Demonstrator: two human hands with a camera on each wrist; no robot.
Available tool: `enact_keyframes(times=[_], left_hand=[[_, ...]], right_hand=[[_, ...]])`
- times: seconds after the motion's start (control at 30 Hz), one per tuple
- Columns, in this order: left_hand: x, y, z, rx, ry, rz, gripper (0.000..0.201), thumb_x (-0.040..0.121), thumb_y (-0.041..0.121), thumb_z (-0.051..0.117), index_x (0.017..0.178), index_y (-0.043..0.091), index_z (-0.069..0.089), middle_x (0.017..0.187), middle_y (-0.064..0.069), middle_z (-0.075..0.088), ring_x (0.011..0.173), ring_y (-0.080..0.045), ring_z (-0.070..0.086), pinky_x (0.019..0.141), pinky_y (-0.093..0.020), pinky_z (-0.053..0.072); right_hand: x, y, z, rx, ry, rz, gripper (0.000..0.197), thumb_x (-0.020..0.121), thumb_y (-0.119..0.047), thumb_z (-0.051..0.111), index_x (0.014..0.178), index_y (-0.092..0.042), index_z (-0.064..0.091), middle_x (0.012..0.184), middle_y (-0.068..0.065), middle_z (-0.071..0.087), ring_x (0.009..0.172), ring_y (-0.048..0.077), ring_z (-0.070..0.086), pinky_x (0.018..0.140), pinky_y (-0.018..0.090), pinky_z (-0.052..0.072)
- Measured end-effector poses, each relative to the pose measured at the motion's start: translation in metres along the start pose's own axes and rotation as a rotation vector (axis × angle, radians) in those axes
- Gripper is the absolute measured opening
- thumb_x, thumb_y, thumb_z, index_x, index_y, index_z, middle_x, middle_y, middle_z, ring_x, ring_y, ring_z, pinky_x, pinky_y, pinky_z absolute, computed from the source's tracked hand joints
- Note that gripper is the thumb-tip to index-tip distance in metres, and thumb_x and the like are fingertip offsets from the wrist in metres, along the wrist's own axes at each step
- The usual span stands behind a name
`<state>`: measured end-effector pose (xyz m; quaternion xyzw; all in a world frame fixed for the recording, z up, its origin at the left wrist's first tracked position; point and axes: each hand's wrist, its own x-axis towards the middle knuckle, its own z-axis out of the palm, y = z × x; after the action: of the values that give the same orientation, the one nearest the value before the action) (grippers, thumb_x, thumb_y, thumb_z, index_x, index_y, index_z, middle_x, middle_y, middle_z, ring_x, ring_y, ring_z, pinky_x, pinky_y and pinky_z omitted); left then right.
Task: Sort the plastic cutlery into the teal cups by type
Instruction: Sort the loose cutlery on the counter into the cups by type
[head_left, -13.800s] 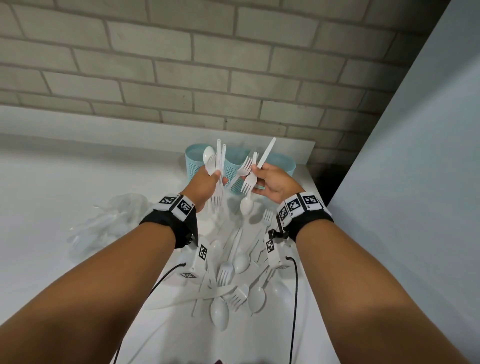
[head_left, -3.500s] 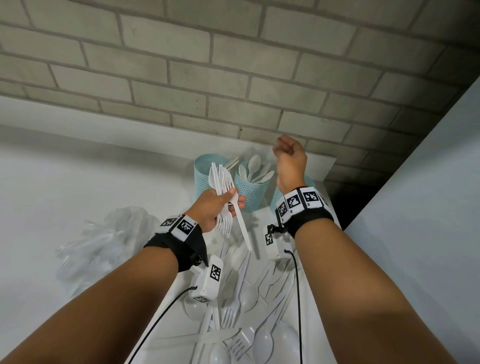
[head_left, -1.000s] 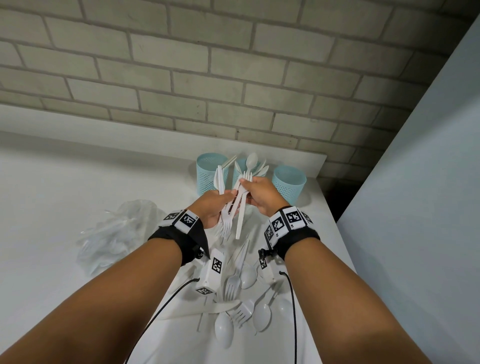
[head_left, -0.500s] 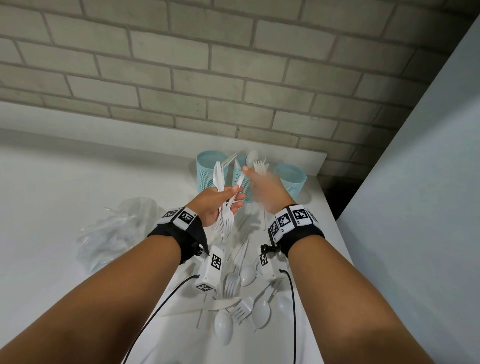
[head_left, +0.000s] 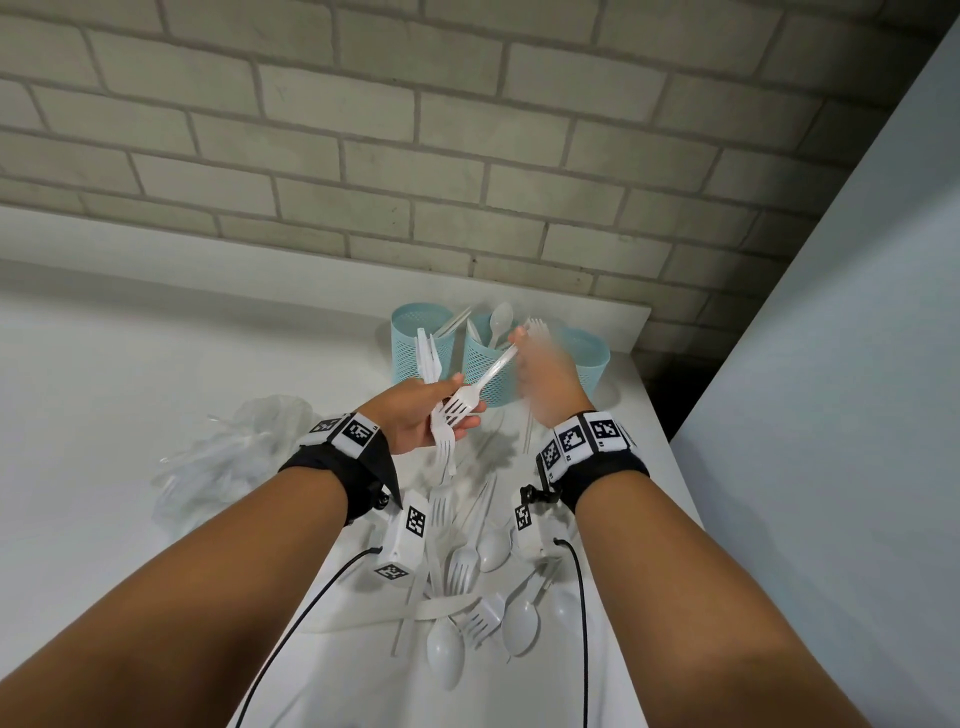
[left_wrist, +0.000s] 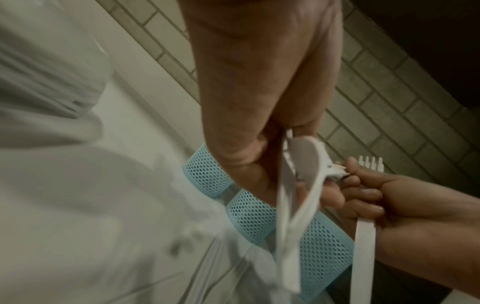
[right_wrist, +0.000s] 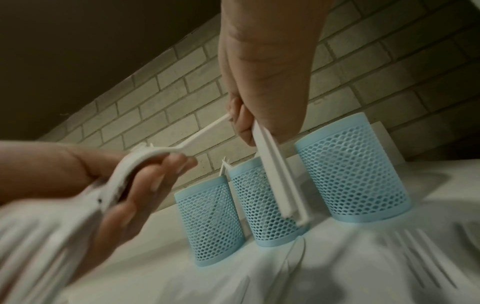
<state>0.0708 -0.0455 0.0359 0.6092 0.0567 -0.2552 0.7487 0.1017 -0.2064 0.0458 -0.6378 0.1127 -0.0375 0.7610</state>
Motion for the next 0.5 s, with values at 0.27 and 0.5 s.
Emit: enact_keyframes(times=[0.27, 0.5], left_hand=[[0.002, -0.005, -0.004, 0.003, 0.047, -0.081, 0.031, 0.099, 0.033, 0.042, 0.102, 0.007, 0.058, 0.069, -0.002, 0.07, 0.039, -0.002, 0.052, 0.039, -0.013, 0.043], [0.007, -0.009, -0.011, 0.148, 0.143, 0.08, 0.016, 0.089, 0.019, 0.062, 0.096, 0.005, 0.063, 0.08, -0.005, 0.057, 0.052, -0.005, 0.045, 0.046, -0.009, 0.041]], right_hand=[[0.0, 0.0, -0.009, 0.115, -0.222, -0.032, 0.016, 0.096, -0.024, 0.05, 0.09, -0.014, 0.06, 0.065, -0.004, 0.04, 0.042, 0.002, 0.033, 0.038, 0.013, 0.027], [0.0, 0.005, -0.019, 0.208, -0.193, 0.13, 0.03, 0.095, -0.019, 0.044, 0.067, -0.011, 0.051, 0.059, -0.001, 0.038, 0.035, 0.004, 0.029, 0.033, 0.015, 0.02]])
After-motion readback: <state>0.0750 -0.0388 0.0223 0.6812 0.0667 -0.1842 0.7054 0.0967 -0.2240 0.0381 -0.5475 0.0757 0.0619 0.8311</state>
